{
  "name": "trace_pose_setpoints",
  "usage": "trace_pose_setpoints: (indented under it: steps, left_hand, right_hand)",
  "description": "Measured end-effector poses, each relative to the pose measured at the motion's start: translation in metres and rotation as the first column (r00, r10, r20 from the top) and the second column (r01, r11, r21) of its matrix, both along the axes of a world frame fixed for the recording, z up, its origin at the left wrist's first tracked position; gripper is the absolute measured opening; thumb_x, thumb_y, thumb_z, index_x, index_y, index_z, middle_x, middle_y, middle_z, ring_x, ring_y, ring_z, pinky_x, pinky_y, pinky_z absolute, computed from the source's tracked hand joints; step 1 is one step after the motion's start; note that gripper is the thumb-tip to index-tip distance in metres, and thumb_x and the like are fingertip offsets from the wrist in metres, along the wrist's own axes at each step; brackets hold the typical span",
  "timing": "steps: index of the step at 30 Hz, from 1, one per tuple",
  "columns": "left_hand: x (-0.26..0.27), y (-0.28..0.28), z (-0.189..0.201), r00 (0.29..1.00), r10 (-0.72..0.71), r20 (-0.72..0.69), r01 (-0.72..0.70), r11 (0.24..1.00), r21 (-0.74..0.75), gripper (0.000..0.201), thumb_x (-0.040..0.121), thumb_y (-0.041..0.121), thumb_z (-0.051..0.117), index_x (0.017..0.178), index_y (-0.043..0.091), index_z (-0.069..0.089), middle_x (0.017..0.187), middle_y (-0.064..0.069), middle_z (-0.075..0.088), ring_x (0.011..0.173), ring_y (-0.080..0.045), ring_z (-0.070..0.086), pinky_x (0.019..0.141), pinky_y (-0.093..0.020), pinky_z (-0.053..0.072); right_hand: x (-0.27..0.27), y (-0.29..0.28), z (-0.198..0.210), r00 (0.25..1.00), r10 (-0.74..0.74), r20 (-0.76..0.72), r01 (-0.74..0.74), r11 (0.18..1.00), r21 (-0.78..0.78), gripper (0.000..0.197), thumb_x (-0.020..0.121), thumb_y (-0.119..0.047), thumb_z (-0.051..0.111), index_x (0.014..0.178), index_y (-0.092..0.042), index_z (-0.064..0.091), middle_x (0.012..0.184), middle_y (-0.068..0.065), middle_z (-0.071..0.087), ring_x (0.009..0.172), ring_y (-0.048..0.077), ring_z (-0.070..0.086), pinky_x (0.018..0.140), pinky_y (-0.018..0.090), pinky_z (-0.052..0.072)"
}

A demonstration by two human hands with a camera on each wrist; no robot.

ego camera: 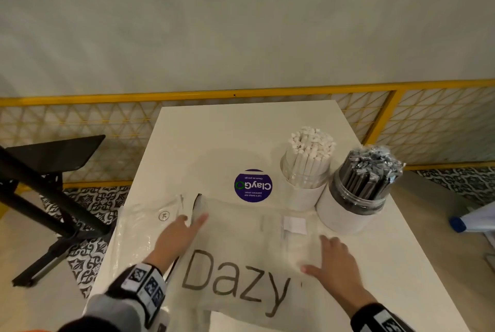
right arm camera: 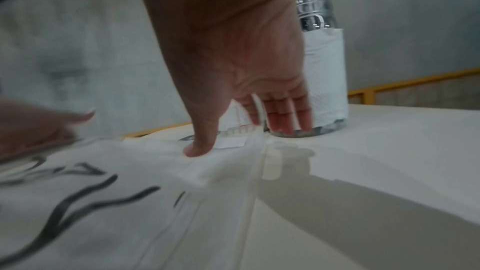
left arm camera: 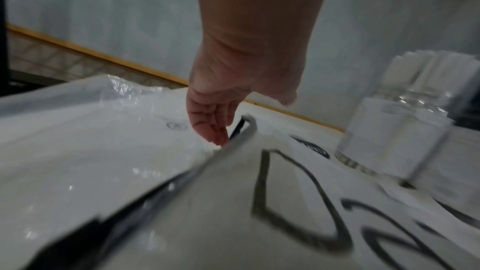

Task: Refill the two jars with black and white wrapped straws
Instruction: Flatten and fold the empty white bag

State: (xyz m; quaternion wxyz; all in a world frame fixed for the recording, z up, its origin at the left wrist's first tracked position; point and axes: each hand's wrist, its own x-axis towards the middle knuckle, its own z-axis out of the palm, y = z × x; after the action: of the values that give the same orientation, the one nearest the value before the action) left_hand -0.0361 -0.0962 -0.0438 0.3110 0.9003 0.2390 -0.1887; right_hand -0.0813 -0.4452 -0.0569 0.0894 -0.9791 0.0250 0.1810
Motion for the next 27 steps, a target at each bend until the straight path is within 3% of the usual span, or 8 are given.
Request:
trace_pose_setpoints:
  steps: [3,8,10,12,17,20,23,27]
  left_hand:
    - [-0.014,-0.003,-0.022,0.988,-0.121,-0.095,0.119,0.993,-0.023,0.069,0.077,0.057,0.066,0.119,0.006,0.047,0.115,-0.008,0.06,0.104,-0.025,0.059,0.081,-0.031,0.047]
    - [-0.008,0.001,-0.031,0.977,-0.209,-0.037,0.211,0.976,0.057,0.023,0.076,0.034,0.068,0.075,0.015,0.054,0.085,-0.004,0.056,0.087,-0.024,0.061,0.073,-0.031,0.051]
    - [-0.004,0.006,-0.028,0.977,-0.211,0.025,0.208,0.974,0.087,0.023,0.08,0.031,0.065,0.087,0.011,0.057,0.092,-0.005,0.048,0.096,-0.028,0.057,0.076,-0.03,0.046]
    - [-0.002,0.011,-0.029,0.98,-0.193,0.057,0.191,0.981,0.046,0.034,0.081,0.031,0.066,0.105,0.01,0.052,0.097,-0.005,0.043,0.097,-0.028,0.055,0.074,-0.028,0.043]
    - [-0.002,0.007,-0.033,0.956,-0.289,0.044,0.288,0.957,0.023,0.016,0.087,0.023,0.055,0.086,0.016,0.041,0.078,0.006,0.047,0.086,-0.02,0.056,0.071,-0.027,0.043]
    - [0.003,0.005,-0.027,0.943,-0.332,0.002,0.331,0.942,-0.052,0.022,0.085,0.021,0.056,0.069,0.021,0.04,0.074,0.007,0.044,0.084,-0.016,0.052,0.069,-0.025,0.043]
    - [0.007,0.011,-0.008,0.971,-0.219,0.091,0.233,0.952,-0.196,0.021,0.084,0.017,0.058,0.07,0.019,0.043,0.072,0.001,0.052,0.07,-0.018,0.054,0.057,-0.025,0.042]
    - [0.002,0.051,0.031,0.962,-0.032,0.271,0.097,0.969,-0.228,0.009,0.089,0.019,0.058,0.089,0.013,0.051,0.077,-0.007,0.06,0.064,-0.021,0.056,0.053,-0.029,0.041]
  right_hand:
    - [-0.005,0.01,-0.002,0.963,-0.254,-0.086,0.253,0.967,-0.021,0.097,0.058,-0.082,0.06,0.122,-0.011,0.043,0.119,0.003,0.054,0.112,0.02,0.055,0.087,0.031,0.045]
    - [0.003,0.026,-0.015,0.941,-0.234,-0.246,0.228,0.972,-0.054,0.058,0.069,-0.055,0.072,0.108,-0.017,0.052,0.116,0.002,0.057,0.108,0.019,0.058,0.083,0.028,0.047]
    - [0.005,0.029,-0.016,0.947,-0.185,-0.263,0.186,0.982,-0.023,0.024,0.079,-0.037,0.065,0.084,-0.021,0.047,0.106,0.002,0.059,0.109,0.022,0.058,0.081,0.026,0.045]
    - [0.006,0.027,-0.021,0.95,-0.185,-0.253,0.195,0.981,0.015,0.026,0.085,-0.022,0.054,0.07,-0.022,0.034,0.084,-0.002,0.051,0.103,0.024,0.059,0.077,0.026,0.043]
    - [-0.001,0.024,-0.004,0.892,-0.383,-0.24,0.439,0.863,0.251,0.032,0.078,-0.012,0.061,0.104,-0.014,0.043,0.089,0.004,0.057,0.075,0.021,0.059,0.065,0.028,0.045]
    - [-0.006,0.029,0.002,0.878,-0.408,-0.25,0.477,0.786,0.392,0.057,0.077,-0.01,0.065,0.128,-0.009,0.042,0.099,0.008,0.062,0.08,0.02,0.062,0.066,0.03,0.05]
    - [-0.01,0.039,0.019,0.915,-0.353,-0.194,0.397,0.715,0.576,0.074,0.078,-0.007,0.066,0.142,-0.021,0.032,0.122,0.004,0.058,0.102,0.019,0.06,0.088,0.033,0.049]
    - [-0.004,0.064,0.049,0.96,-0.258,-0.111,0.245,0.58,0.777,0.076,0.08,0.002,0.065,0.134,-0.039,0.031,0.123,-0.024,0.05,0.107,-0.012,0.052,0.083,0.007,0.043]
